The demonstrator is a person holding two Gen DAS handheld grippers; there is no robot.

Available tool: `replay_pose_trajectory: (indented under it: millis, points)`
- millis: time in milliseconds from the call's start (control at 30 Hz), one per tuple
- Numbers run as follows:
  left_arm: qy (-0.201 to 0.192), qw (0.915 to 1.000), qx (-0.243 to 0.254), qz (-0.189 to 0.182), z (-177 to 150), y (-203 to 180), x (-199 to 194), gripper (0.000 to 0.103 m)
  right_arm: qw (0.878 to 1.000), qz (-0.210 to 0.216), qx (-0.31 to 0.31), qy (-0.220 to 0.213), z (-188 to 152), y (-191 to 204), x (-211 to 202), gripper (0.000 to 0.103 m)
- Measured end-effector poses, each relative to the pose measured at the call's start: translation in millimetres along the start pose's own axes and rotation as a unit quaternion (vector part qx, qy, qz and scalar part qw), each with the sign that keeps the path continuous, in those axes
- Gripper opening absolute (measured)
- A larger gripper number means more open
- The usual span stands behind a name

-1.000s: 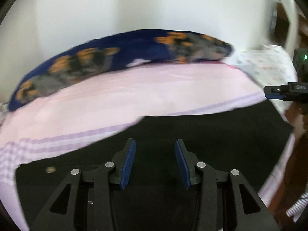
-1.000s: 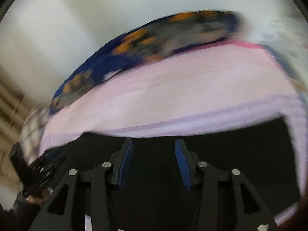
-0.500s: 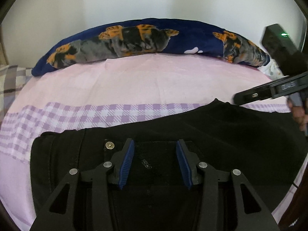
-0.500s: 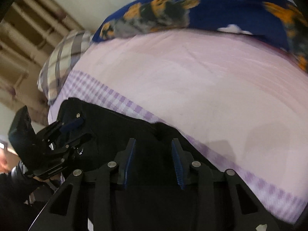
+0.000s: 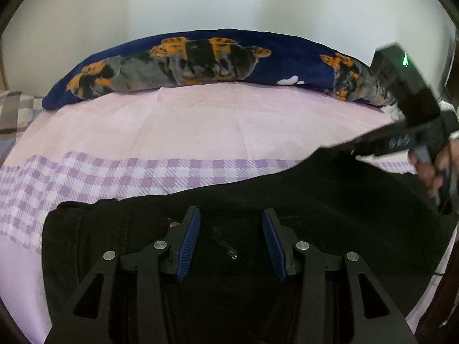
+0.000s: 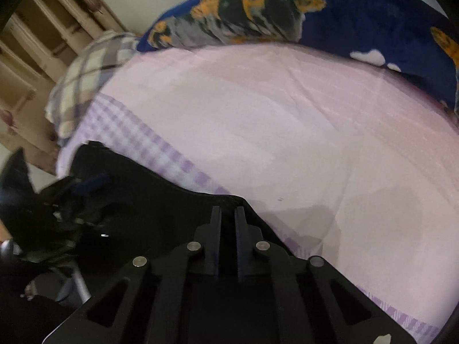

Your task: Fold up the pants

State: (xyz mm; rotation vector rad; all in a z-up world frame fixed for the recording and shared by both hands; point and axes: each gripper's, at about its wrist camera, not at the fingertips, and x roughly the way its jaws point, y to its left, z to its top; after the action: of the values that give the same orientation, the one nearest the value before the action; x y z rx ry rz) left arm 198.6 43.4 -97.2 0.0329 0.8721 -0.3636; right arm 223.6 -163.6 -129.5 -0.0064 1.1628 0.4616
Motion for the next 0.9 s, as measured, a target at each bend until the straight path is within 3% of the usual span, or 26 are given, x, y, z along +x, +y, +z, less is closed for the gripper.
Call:
replay_pose_trajectory:
  millis: [133,200,267,433,600,733,900]
  points:
    - [-0.005,1.0,0.006,0.0,-5,5,4,0.047,1.0,0.007,0.022,-0.009,0,-9,6,0.008]
    - [-0.006,0.9999,0.011,0.004,-6,3,5,0.047,1.0,0.001,0.026,-0.012,-3,-9,3,0.014]
    - [0.0,0.9999,0.01,0.009,-3,2,3,0.047,0.999,-0.017,0.033,-0.026,-5,-6,-7,0.028]
    - [-0.008,0.9997,-0.011,0.023,-5,3,-26,0.048,0.993,-0.043,0.072,-0.085,-29,-7,-51,0.028]
    - [0.011,0.9986,-0.032,0.04,-27,16,-45,0.051,0.985,-0.05,0.136,-0.092,-73,-28,-65,0.028]
    - [0.02,0.9981,-0.036,0.046,-44,23,-52,0.051,0.967,-0.082,0.216,-0.111,-114,-63,-76,0.028]
    - [0.027,0.997,-0.019,0.07,-47,15,-50,0.051,0.934,-0.119,0.301,-0.15,-174,-104,-111,0.025]
